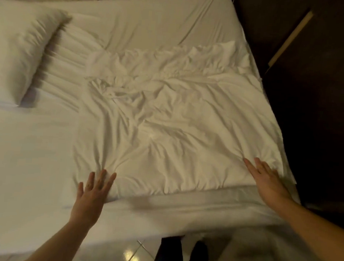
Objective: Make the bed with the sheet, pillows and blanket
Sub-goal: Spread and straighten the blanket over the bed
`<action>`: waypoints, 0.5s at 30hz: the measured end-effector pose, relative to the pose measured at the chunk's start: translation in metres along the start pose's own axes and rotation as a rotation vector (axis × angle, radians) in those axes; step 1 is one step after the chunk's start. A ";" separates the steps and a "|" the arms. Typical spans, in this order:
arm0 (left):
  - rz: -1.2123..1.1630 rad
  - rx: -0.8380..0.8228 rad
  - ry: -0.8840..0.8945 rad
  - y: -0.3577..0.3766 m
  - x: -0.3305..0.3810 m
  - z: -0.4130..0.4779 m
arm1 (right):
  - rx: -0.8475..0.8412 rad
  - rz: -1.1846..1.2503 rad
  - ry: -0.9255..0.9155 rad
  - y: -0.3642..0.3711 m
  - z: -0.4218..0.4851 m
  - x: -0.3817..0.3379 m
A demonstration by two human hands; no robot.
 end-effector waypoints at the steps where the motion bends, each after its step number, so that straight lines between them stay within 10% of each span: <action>1: -0.004 -0.012 -0.017 0.007 0.003 -0.020 | -0.022 -0.005 -0.001 0.008 -0.014 -0.001; 15: -0.039 -0.164 -0.072 0.062 0.035 -0.172 | -0.184 0.017 -0.017 0.070 -0.151 0.004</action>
Point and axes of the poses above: each hand's wrist, its own z-axis towards the middle knuckle, its own y-axis out of the palm, x = y × z, the point moved 10 cm from there along z, towards the middle knuckle, and after that the axes turned 7 degrees about -y, right-handed, at the moved point
